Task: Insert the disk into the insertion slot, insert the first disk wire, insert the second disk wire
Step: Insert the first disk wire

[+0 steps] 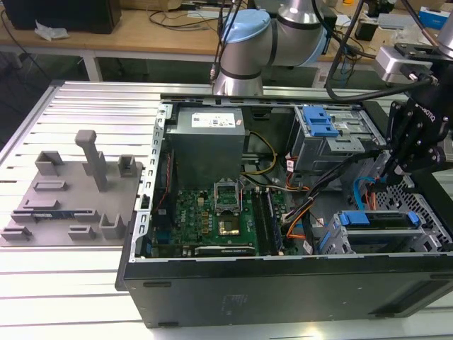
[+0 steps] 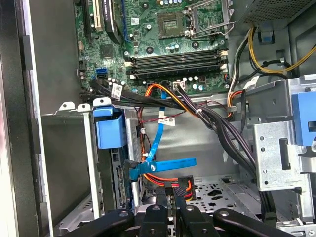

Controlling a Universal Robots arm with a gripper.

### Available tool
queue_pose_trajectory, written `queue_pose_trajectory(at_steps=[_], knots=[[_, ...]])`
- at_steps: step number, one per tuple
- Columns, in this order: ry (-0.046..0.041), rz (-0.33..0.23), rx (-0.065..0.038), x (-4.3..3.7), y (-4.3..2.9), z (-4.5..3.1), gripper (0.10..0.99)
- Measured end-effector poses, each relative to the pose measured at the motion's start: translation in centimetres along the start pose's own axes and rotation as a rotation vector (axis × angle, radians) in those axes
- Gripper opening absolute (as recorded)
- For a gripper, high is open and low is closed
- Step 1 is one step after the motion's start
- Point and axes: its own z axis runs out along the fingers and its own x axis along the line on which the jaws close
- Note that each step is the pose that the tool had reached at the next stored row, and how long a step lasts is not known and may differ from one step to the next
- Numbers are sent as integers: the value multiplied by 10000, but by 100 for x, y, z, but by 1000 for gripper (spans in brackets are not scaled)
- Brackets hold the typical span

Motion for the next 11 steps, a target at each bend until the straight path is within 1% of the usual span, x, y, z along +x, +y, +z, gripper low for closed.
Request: queue_pose_trajectory(at_steps=[9,10,11], knots=[[1,-89,-1,7,-3,1,165],[2,-99,-4,7,-12,0,165],[11,-147,-31,5,-19,0,165]])
